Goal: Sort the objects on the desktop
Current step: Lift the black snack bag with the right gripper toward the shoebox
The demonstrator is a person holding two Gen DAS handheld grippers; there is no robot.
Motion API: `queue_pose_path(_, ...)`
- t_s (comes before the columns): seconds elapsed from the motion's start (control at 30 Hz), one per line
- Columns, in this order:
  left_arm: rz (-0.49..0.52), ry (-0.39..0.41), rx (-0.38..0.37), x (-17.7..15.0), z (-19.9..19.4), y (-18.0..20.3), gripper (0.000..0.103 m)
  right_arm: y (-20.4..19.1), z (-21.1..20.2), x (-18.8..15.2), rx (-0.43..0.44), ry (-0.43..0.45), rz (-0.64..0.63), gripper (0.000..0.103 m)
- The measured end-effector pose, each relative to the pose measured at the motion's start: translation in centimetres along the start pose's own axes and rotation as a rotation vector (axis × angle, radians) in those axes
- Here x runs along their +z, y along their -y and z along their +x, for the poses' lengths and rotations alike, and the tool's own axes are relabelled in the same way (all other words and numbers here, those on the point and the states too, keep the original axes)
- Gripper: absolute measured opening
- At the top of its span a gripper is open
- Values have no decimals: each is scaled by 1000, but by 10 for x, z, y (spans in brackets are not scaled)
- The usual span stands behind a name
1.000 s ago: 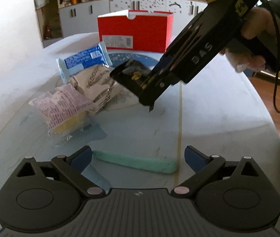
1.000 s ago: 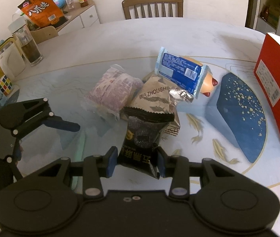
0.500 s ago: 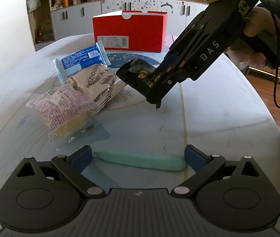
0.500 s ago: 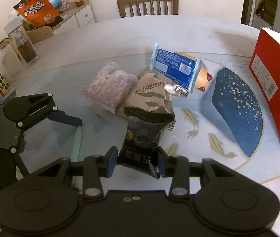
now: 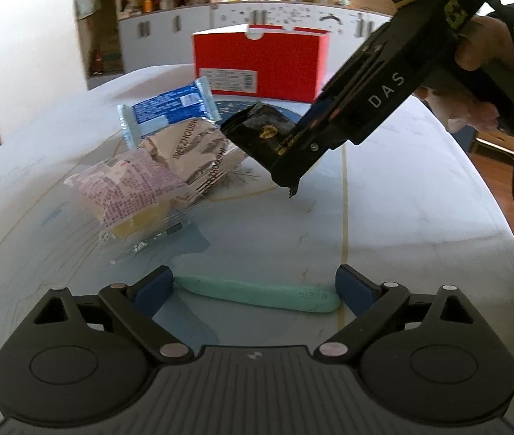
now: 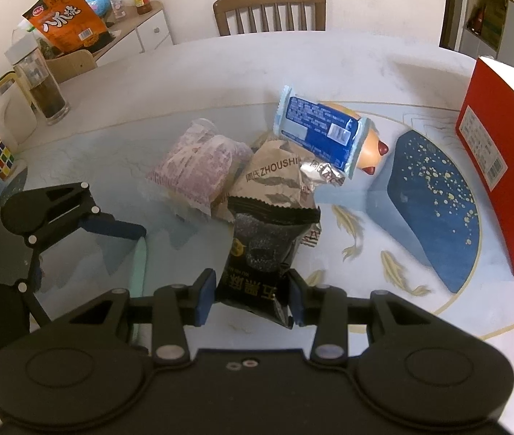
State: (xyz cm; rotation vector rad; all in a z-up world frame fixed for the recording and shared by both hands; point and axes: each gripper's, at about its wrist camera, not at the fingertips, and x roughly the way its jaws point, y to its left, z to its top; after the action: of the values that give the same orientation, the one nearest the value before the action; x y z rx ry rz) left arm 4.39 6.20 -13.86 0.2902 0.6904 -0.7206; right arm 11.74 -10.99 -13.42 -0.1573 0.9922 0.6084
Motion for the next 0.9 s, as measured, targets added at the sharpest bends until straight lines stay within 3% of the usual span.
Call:
queue_pose_path(0.27, -130, 8, 133, 1, -1, 15, 97, -1, -2, 2, 4, 3, -7, 41)
queue_pose_path(0.6, -273, 23, 168, 10, -10, 19, 96, 6, -12, -3, 7, 9, -18, 41)
queue_pose_path(0.9, -310, 70, 226, 33, -27, 28, 96, 23, -29, -3, 31, 31, -36, 41)
